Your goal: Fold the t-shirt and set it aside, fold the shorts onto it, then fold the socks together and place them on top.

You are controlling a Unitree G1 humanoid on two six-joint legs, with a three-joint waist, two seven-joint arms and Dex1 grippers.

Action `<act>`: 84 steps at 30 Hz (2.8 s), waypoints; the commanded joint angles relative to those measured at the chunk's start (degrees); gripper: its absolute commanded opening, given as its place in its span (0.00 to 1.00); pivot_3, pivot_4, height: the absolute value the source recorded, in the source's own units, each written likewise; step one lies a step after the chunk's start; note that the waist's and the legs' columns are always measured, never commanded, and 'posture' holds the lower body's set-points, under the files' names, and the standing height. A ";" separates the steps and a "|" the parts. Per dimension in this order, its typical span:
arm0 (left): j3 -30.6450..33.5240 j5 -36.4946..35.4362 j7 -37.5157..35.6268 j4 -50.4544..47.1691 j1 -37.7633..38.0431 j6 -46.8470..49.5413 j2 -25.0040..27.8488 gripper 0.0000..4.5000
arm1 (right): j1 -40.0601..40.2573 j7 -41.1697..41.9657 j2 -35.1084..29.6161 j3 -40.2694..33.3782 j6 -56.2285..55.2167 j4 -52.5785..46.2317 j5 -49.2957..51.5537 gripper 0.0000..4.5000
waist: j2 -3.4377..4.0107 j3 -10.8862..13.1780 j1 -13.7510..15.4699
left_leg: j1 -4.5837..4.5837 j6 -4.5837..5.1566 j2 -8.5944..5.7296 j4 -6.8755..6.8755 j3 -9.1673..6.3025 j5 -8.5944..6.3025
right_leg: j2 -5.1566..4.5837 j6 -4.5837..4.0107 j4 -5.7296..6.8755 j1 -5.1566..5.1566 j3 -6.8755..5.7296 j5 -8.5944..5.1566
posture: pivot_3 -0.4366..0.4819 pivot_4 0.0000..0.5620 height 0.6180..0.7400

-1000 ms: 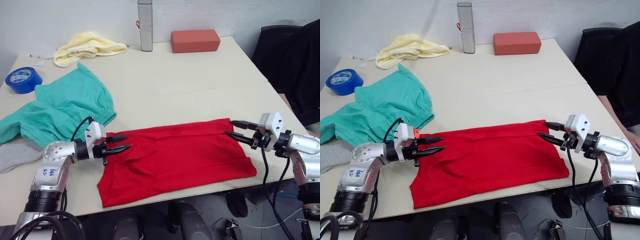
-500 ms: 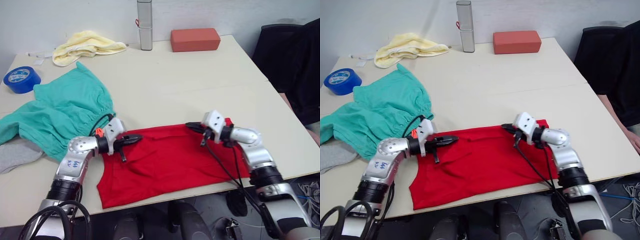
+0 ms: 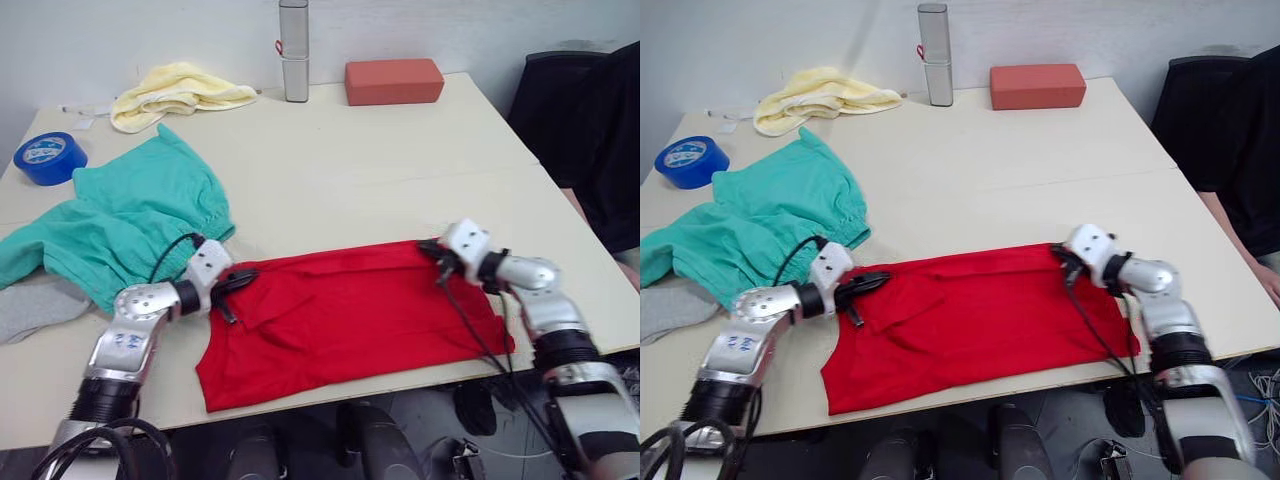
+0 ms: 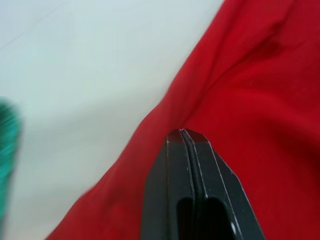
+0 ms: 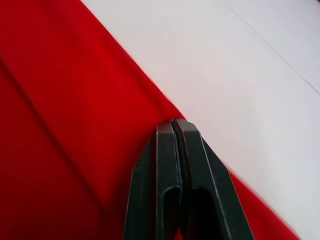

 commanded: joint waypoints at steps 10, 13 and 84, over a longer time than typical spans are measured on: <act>5.41 -9.33 -5.82 -1.84 -0.46 -7.43 -2.23 0.00 | -1.06 7.71 -0.42 -6.50 -7.53 -1.27 9.79 0.00 | 0.03 0.02 -0.24 | -0.01 -0.04 0.07 -0.02 0.01 0.01 | 0.02 0.00 -0.03 0.03 0.00 0.00 | 0.48 0.27 1.00; 2.78 -10.41 -7.79 -4.27 -2.19 -5.40 -3.05 0.00 | -0.13 9.48 1.63 -4.29 -3.37 -8.76 11.14 0.00 | 0.03 0.02 -0.15 | 0.00 -0.08 0.07 -0.02 0.01 0.00 | 0.08 0.00 -0.02 0.04 -0.02 0.00 | 0.48 0.27 1.00; -3.99 -3.83 -20.70 13.44 -16.29 -6.53 3.50 0.99 | 42.51 8.03 -14.81 -22.90 43.69 -56.65 28.44 0.99 | 0.00 0.04 1.58 | -0.14 0.29 -0.06 -0.12 -0.13 -0.47 | 0.15 0.13 -1.03 0.26 -0.23 0.22 | 0.48 0.27 1.00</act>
